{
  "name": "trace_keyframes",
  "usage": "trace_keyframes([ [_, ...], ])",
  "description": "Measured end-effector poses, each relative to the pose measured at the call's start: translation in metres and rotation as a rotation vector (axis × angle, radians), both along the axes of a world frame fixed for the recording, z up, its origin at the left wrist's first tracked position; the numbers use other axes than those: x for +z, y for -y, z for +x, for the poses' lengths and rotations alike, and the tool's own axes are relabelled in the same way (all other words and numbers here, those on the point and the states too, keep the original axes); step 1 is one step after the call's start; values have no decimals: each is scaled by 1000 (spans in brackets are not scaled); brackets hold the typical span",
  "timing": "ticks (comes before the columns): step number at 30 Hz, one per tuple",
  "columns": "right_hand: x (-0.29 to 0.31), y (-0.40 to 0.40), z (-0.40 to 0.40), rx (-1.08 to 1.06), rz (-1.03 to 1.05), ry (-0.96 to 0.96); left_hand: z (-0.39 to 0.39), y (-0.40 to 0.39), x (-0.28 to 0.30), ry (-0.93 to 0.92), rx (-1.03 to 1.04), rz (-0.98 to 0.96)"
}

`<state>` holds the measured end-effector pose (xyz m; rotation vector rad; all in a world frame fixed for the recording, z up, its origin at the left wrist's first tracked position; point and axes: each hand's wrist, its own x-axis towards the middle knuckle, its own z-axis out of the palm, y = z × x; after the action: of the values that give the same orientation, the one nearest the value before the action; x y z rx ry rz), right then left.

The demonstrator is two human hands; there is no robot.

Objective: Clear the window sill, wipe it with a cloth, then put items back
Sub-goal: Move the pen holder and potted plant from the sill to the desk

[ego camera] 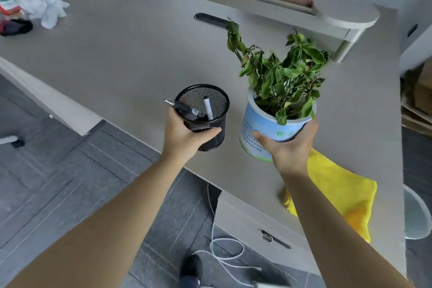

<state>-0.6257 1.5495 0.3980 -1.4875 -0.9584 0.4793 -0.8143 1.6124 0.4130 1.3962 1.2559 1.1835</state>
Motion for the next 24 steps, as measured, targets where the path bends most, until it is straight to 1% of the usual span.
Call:
trace_keyframes([
  [4, -22, -33, -8, -69, 6, -4, -4, -43, -20, -41, -72, -23],
  [9, -33, -54, -15, -111, 13, -30, -8, -73, -44, -84, -130, -32],
  [14, -38, -63, -18, -120, -28, -16, -9, -87, -51, -75, -149, -4],
  [21, -40, -62, -25, -100, -112, -42, -12, -91, -67, -37, -229, -58],
  [24, -34, -55, -25, -79, -143, 1, -14, -81, -69, -69, -251, -85],
])
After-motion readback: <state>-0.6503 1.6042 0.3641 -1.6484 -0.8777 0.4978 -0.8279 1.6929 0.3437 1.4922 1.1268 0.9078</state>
